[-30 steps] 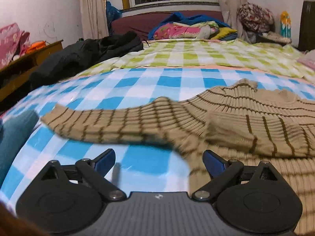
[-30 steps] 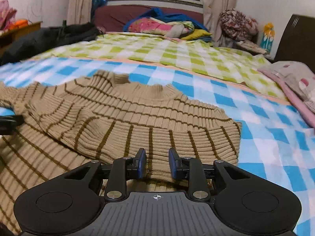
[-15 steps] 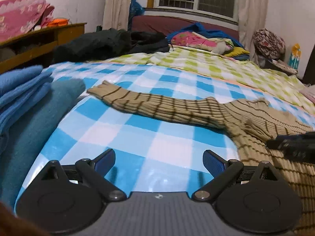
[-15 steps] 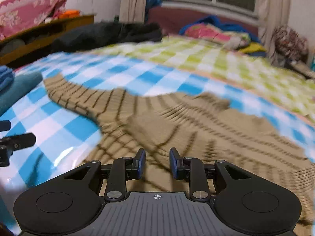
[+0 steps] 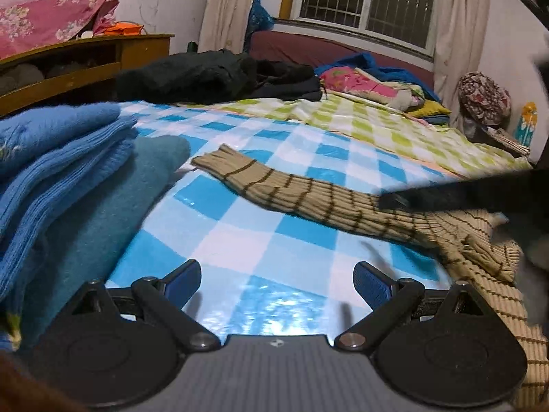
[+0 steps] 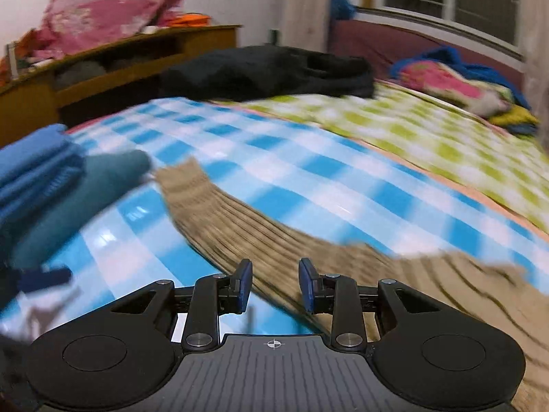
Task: Fold small clothes
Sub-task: 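Grasp the other sleeve cuff with the right gripper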
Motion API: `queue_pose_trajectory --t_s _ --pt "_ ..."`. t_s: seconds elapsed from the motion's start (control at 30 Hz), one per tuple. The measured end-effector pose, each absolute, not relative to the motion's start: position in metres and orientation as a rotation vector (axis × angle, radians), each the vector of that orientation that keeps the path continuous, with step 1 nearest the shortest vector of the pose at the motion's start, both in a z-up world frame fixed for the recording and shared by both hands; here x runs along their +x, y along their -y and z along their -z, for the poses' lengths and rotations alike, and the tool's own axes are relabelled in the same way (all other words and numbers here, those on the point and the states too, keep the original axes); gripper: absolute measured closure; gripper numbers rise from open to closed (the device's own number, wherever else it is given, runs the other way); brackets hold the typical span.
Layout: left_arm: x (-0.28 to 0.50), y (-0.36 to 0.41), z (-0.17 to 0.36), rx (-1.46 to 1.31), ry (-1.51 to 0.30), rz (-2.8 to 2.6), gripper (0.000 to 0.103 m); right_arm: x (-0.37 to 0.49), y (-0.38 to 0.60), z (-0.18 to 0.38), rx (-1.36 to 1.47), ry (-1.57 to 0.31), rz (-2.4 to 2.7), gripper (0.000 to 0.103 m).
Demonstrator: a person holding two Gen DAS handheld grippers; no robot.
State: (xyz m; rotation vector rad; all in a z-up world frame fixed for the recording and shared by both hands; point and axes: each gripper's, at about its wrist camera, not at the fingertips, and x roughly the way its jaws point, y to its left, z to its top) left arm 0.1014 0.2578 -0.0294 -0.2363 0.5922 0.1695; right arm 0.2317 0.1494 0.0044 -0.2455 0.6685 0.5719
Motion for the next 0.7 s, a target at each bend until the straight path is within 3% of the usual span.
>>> queue_pose_trajectory --t_s 0.33,0.7 --pt "0.105 -0.284 0.046 -0.266 -0.625 -0.184 0.002 0.272 -0.270 0.012 -0.318 -0.708 -0.759 0.072" --pt "0.108 -0.293 0.051 -0.293 -0.622 -0.179 0.004 0.283 -0.320 0.037 -0.443 -0.705 -0.750 0.067"
